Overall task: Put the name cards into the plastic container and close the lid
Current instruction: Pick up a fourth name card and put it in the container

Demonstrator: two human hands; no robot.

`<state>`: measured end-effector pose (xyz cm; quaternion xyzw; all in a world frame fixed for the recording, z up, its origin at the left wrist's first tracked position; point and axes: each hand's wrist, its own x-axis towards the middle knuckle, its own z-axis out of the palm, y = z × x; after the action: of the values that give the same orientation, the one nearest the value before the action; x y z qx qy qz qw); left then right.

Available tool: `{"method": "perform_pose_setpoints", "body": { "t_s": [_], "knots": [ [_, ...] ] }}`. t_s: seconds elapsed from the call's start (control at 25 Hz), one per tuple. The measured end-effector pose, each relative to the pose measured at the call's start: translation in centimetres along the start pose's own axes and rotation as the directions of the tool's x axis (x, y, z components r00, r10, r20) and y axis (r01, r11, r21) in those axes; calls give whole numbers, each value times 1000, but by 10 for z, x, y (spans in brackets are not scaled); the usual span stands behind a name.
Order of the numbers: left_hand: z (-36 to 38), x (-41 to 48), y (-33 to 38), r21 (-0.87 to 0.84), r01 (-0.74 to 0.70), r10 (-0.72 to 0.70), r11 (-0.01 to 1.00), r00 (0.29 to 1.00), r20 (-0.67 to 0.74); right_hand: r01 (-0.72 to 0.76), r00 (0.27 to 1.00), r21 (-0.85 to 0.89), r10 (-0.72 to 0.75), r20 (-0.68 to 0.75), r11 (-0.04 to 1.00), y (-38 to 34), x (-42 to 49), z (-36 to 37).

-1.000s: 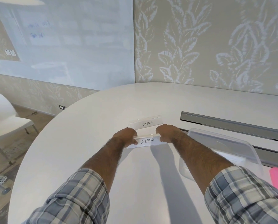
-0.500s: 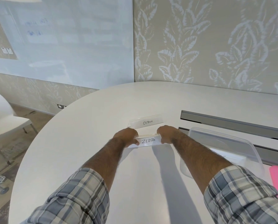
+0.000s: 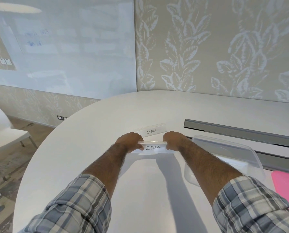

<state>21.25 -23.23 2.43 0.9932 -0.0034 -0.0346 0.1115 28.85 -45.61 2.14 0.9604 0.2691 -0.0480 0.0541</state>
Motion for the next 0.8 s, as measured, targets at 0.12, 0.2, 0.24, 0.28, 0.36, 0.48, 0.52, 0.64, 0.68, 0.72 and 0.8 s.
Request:
{"method": "perform_pose_setpoints", "body": {
  "t_s": [0.12,0.2,0.24,0.28,0.36,0.48,0.52,0.64,0.68,0.72,0.8],
  "knots": [
    [-20,-7,11,29,-30,31,999,999,-23,-10,999,26,11,-40,1000,5,-16,-20],
    [-35,-13,20,36,-45,46,998,998,-42,-17,997,30,19,-69,999,8,-28,-35],
    [-42,-17,25,42,-52,54,998,997,-53,-20,996,24,22,-84,1000,10,-34,-42],
    [-50,-19,29,51,-58,61,997,996,-63,-24,995,21,26,-100,999,11,-40,-50],
    [-65,-27,39,69,-70,76,995,993,-85,-37,990,23,39,-132,999,14,-54,-65],
    [-86,-38,55,93,-97,108,991,987,-122,-56,981,35,61,-184,998,20,-77,-88],
    [-91,-41,62,98,-105,117,990,984,-133,-63,978,40,70,-197,997,22,-85,-95],
    [-103,-50,84,98,-134,149,986,976,-157,-96,969,36,102,-227,995,33,-110,-110],
    [-105,-52,92,90,-143,156,986,974,-163,-113,964,39,119,-237,993,38,-118,-113],
    [-107,-54,101,83,-151,163,985,972,-168,-129,960,40,135,-247,991,42,-127,-117],
    [-109,-58,118,78,-173,184,982,967,-176,-162,952,34,166,-256,986,52,-145,-123]
  ]
}}
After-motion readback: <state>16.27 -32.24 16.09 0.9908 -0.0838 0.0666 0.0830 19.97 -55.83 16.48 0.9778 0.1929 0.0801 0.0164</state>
